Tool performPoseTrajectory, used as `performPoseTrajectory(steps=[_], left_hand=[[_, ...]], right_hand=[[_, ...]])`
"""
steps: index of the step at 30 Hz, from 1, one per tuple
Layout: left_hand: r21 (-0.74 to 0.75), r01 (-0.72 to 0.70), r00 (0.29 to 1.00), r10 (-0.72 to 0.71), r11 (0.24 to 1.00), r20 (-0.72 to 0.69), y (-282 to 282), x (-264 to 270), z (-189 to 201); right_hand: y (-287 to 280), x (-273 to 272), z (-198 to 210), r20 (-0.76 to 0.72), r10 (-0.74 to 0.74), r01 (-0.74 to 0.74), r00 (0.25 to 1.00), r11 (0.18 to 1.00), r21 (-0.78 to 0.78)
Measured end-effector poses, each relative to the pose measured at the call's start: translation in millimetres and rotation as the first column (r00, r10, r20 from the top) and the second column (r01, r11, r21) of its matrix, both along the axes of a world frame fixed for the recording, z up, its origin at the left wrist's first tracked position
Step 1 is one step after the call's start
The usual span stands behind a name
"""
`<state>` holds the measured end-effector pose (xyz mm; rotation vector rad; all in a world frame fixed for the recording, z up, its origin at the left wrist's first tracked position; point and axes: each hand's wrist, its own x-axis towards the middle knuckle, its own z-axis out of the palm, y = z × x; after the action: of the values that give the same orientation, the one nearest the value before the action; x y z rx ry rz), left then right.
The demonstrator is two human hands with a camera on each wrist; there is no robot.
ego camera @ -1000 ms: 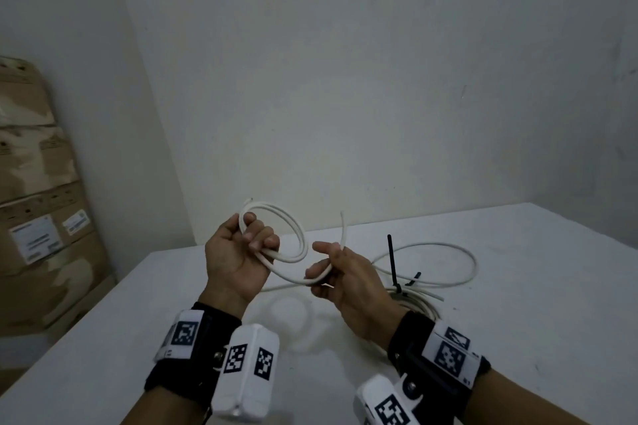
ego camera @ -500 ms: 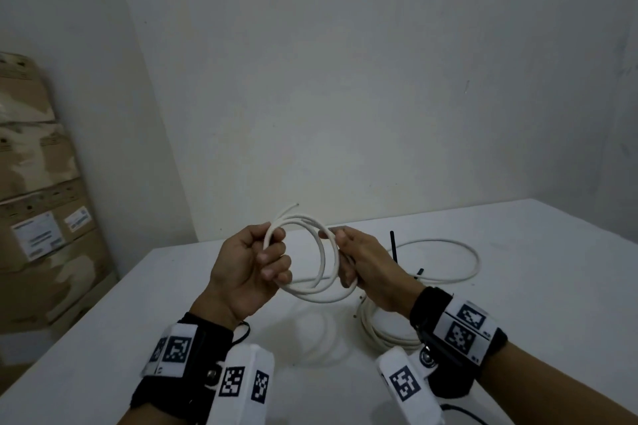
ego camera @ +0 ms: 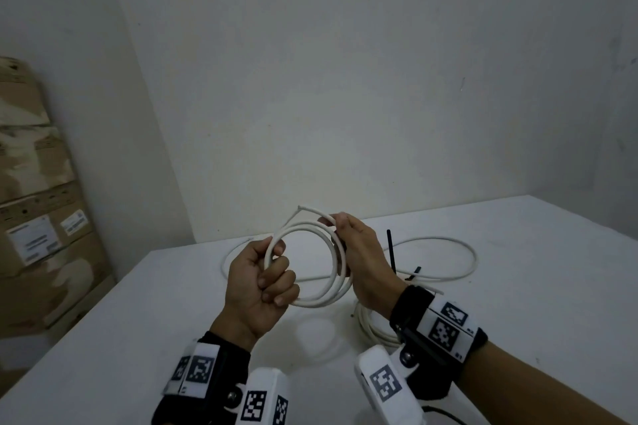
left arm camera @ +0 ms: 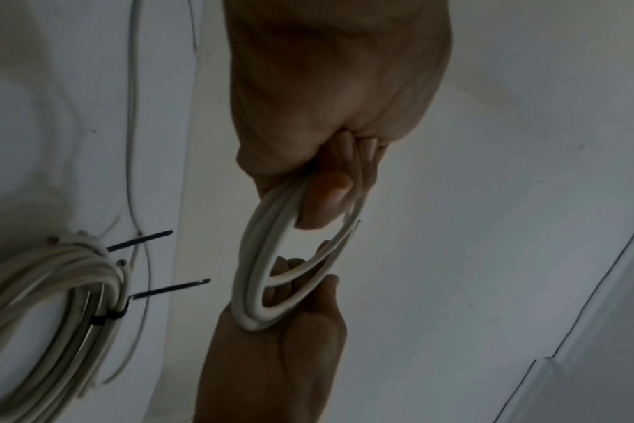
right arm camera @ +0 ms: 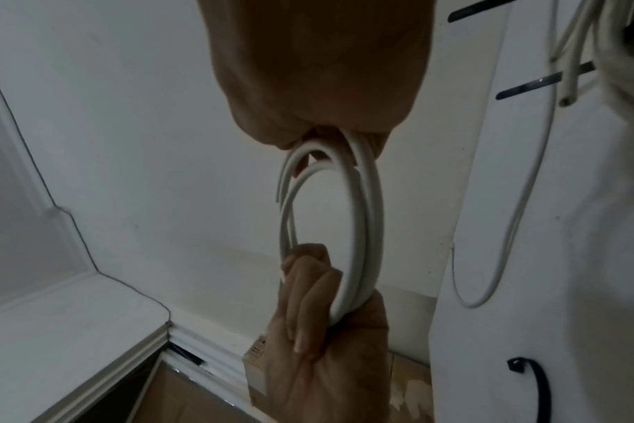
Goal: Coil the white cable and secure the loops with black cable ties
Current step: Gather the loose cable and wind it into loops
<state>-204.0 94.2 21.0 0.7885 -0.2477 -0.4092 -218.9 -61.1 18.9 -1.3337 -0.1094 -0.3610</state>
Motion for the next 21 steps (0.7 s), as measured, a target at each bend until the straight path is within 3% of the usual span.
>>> performPoseTrajectory(steps=[3, 8, 11, 14, 18, 21], left_hand=[[0.030, 0.004, 1.000, -0.003, 1.000, -0.015, -6, -5, -1], [0.062, 0.012, 1.000, -0.011, 0.998, -0.030, -9, -8, -3], [0.161, -0.021, 1.000, 0.023, 0.987, -0.013, -8, -7, -4], [0.254, -0.076, 0.997, 0.066, 0.964, 0.046, -9, -8, -5], [0.332, -0.184, 0.979, 0.141, 0.925, 0.149, -8, -8, -1], [0.445, -0.278, 0.947, 0.165, 0.851, 0.275, -10, -11, 0]], right_hand=[[2, 2, -3, 0.004, -0.059, 0.059, 0.998, 0.998, -0.017], [3, -5, -1, 0.031, 0.089, -0.087, 0.996, 0.995, -0.055], [0, -8, -5, 0.069, 0.129, -0.115, 0.989, 0.977, -0.177], [-5, -5, -9, 0.066, 0.074, -0.055, 0.995, 0.965, -0.255], [-10, -4, -12, 0.068, 0.151, -0.132, 0.986, 0.966, -0.223], [-12, -2, -12, 0.062, 0.178, -0.152, 0.982, 0.942, -0.298]])
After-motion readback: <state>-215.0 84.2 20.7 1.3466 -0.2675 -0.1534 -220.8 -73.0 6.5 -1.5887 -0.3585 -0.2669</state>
